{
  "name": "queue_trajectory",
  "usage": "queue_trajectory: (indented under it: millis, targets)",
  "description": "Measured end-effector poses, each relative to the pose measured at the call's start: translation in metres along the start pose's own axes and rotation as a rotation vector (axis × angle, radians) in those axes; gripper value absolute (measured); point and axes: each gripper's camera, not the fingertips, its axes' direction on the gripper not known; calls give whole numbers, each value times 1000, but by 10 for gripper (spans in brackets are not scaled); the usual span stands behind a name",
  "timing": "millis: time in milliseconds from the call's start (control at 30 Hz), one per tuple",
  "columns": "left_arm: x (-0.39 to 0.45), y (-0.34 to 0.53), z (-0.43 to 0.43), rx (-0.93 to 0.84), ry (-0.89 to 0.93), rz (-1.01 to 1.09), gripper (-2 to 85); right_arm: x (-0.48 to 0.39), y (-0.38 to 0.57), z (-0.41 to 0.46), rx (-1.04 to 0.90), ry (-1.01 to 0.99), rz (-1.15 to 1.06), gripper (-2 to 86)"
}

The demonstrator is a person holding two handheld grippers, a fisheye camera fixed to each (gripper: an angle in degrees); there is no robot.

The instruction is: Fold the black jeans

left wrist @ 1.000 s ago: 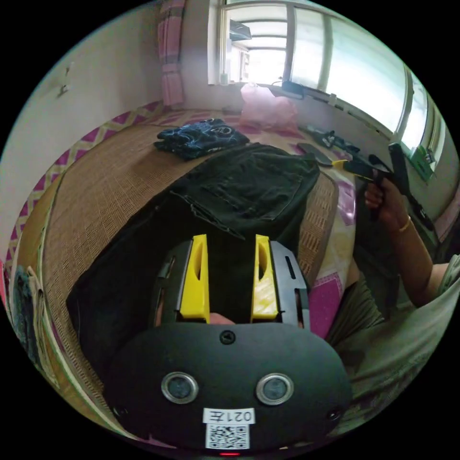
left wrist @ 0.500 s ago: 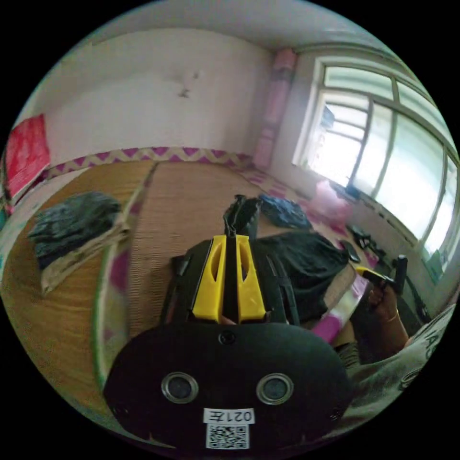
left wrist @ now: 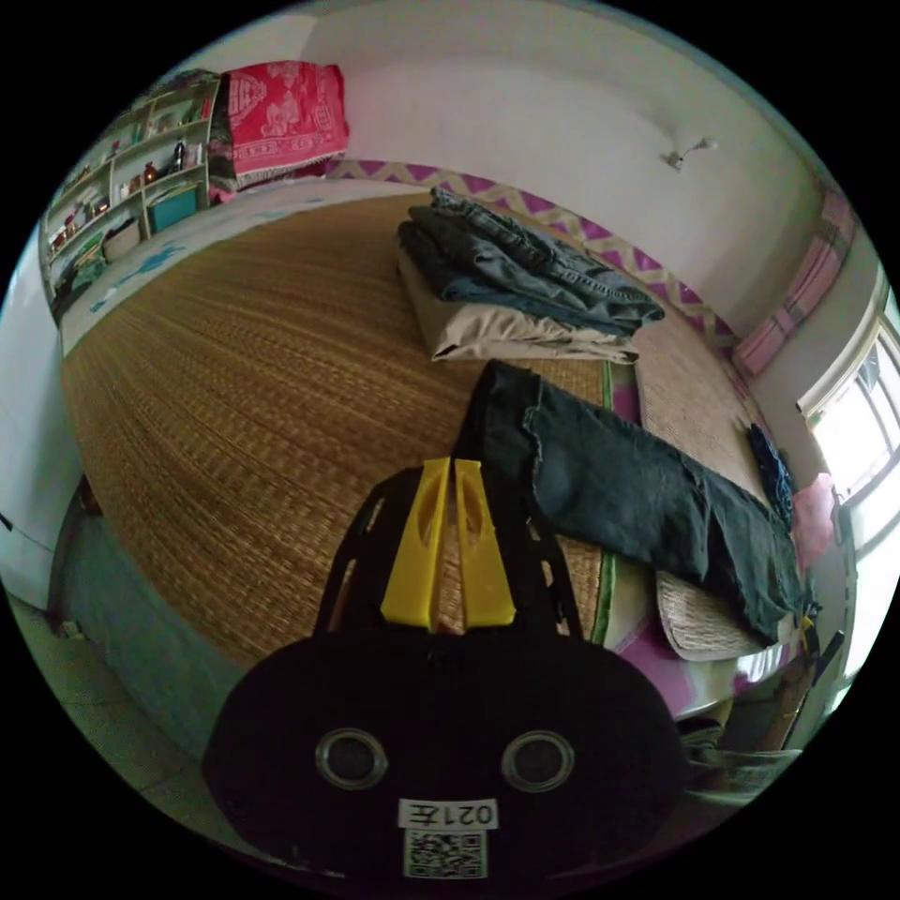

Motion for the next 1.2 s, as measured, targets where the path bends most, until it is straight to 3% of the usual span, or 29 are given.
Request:
queue_trajectory:
  millis: [200,267,400,467,633,767,900,1067,1200]
  targets:
    - [-27,-10,-31,182,-8,-79,-6,-12,-37,11,-34,74,-65,26]
    - [-10,-17,-47,272,29,68,2,-10,-63,14,-60,218,-151,55]
    - [54,-30,-40,260,168,435,36,4,-121,27,-123,425,-359,81]
    - [95,-40,-22,208,206,630,65,23,-166,40,-217,525,-481,84]
    - [147,-65,31,3,250,875,113,72,-244,68,-477,572,-610,98]
    - [172,-75,69,-111,151,1023,119,104,-298,90,-635,491,-611,114]
    - [175,-80,86,-180,177,1063,122,116,-337,104,-690,443,-643,111]
    - [161,-85,94,-211,221,1034,115,138,-368,120,-848,274,-576,18]
    - [152,-84,96,-231,236,1042,111,130,-378,104,-791,277,-652,-4]
